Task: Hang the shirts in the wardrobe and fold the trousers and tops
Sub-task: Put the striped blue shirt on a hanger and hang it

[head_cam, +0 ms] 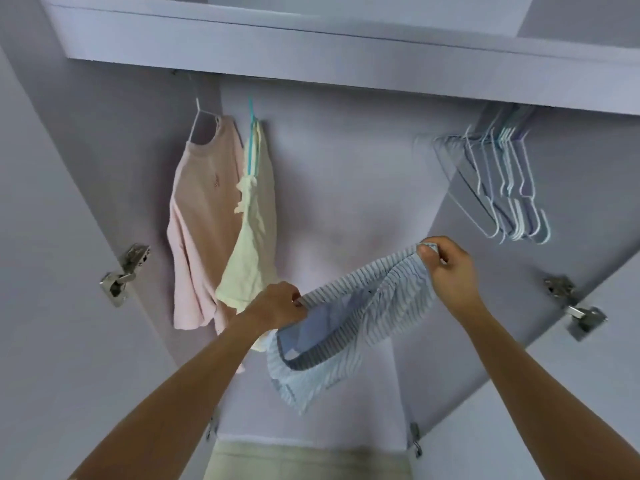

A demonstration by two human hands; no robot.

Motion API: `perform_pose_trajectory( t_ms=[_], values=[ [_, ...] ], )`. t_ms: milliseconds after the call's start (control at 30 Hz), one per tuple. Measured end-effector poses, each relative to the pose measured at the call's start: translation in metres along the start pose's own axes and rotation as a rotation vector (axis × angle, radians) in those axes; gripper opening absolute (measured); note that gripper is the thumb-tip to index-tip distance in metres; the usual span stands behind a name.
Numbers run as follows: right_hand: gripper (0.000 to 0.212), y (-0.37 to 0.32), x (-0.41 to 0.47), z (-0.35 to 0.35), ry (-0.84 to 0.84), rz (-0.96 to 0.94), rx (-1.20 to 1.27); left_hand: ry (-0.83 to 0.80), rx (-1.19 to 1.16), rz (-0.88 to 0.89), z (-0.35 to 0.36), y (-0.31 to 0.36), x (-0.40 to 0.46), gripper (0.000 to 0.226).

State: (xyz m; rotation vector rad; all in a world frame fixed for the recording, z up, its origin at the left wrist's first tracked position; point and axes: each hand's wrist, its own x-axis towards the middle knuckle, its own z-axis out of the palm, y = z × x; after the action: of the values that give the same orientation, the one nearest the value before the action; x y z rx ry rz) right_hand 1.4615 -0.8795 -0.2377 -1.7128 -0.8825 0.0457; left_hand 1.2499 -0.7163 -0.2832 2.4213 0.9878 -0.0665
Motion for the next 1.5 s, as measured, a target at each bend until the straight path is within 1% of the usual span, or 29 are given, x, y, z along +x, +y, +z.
perform_pose_trajectory(
  t_ms=[67, 100, 167, 233, 267, 300, 333, 367, 400, 433, 500, 567, 600, 667, 733, 800, 867, 967, 1033, 1133, 1233, 1333, 1433, 1467, 1500],
  values=[
    [0.01, 0.011, -0.001, -0.019, 0.103, 0.058, 0.017, 0.036, -0.011, -0.001, 0.008, 0.011, 0.014, 0.021],
    [0.01, 0.017, 0.002, -0.031, 0.142, 0.086, 0.014, 0.042, -0.02, 0.007, 0.011, 0.019, 0.023, 0.018],
    [0.01, 0.028, 0.01, -0.047, 0.124, 0.118, -0.058, 0.057, -0.09, -0.001, 0.008, 0.036, 0.038, 0.013],
    [0.015, 0.041, 0.023, -0.06, 0.051, 0.111, -0.231, 0.085, -0.335, -0.014, -0.002, 0.059, 0.056, 0.013],
    [0.019, 0.046, 0.03, -0.066, 0.042, 0.09, -0.336, 0.089, -0.445, -0.022, -0.008, 0.072, 0.063, 0.013],
    [0.021, 0.051, 0.037, -0.071, 0.062, 0.071, -0.442, 0.088, -0.514, -0.031, -0.015, 0.084, 0.069, 0.013],
    [0.019, 0.053, 0.045, -0.075, 0.116, 0.056, -0.543, 0.083, -0.55, -0.037, -0.02, 0.096, 0.074, 0.013],
    [0.012, 0.056, 0.057, -0.081, 0.186, 0.025, -0.646, 0.078, -0.581, -0.03, -0.025, 0.11, 0.082, 0.013],
    [0.015, 0.058, 0.071, -0.088, 0.238, -0.013, -0.757, 0.073, -0.598, -0.017, -0.03, 0.124, 0.089, 0.012],
    [0.026, 0.061, 0.085, -0.091, 0.249, -0.045, -0.868, 0.063, -0.616, -0.008, -0.035, 0.136, 0.094, 0.012],
    [0.039, 0.059, 0.111, -0.093, 0.152, -0.027, -1.059, 0.018, -0.659, -0.02, -0.046, 0.155, 0.102, 0.013],
    [0.037, 0.059, 0.128, -0.089, 0.048, 0.031, -1.199, -0.043, -0.704, -0.044, -0.054, 0.167, 0.106, 0.014],
    [0.033, 0.06, 0.133, -0.085, 0.019, 0.055, -1.215, -0.07, -0.716, -0.05, -0.056, 0.168, 0.106, 0.014],
    [0.028, 0.06, 0.141, -0.077, -0.01, 0.134, -1.138, -0.096, -0.736, -0.058, -0.057, 0.166, 0.105, 0.02],
    [0.031, 0.06, 0.148, -0.071, -0.009, 0.205, -0.961, -0.074, -0.737, -0.075, -0.055, 0.16, 0.102, 0.021],
    [0.035, 0.06, 0.154, -0.067, 0.053, 0.194, -0.828, 0.009, -0.697, -0.099, -0.054, 0.153, 0.099, 0.022],
    [0.033, 0.055, 0.156, -0.065, 0.129, 0.148, -0.724, 0.106, -0.662, -0.107, -0.054, 0.145, 0.097, 0.026],
    [0.029, 0.051, 0.156, -0.062, 0.191, 0.14, -0.5, 0.22, -0.637, -0.095, -0.057, 0.135, 0.093, 0.026],
    [0.027, 0.052, 0.148, -0.058, 0.207, 0.141, -0.378, 0.292, -0.613, -0.085, -0.056, 0.131, 0.091, 0.026],
    [0.025, 0.06, 0.11, -0.047, 0.181, 0.139, -0.204, 0.38, -0.624, -0.068, -0.051, 0.126, 0.082, 0.028],
    [0.02, 0.081, 0.042, -0.036, 0.2, 0.123, -0.106, 0.396, -0.636, -0.069, -0.04, 0.121, 0.07, 0.03],
    [0.016, 0.093, -0.012, -0.028, 0.097, 0.179, 0.058, 0.388, -0.638, -0.096, -0.027, 0.115, 0.06, 0.03],
    [0.025, 0.085, -0.008, -0.025, -0.023, 0.303, 0.302, 0.332, -0.605, -0.139, -0.018, 0.109, 0.052, 0.033],
    [0.023, 0.082, -0.002, -0.025, -0.031, 0.333, 0.325, 0.314, -0.604, -0.15, -0.016, 0.107, 0.049, 0.033],
    [0.019, 0.079, 0.001, -0.022, -0.02, 0.339, 0.289, 0.299, -0.605, -0.164, -0.013, 0.103, 0.046, 0.033]
  ],
)
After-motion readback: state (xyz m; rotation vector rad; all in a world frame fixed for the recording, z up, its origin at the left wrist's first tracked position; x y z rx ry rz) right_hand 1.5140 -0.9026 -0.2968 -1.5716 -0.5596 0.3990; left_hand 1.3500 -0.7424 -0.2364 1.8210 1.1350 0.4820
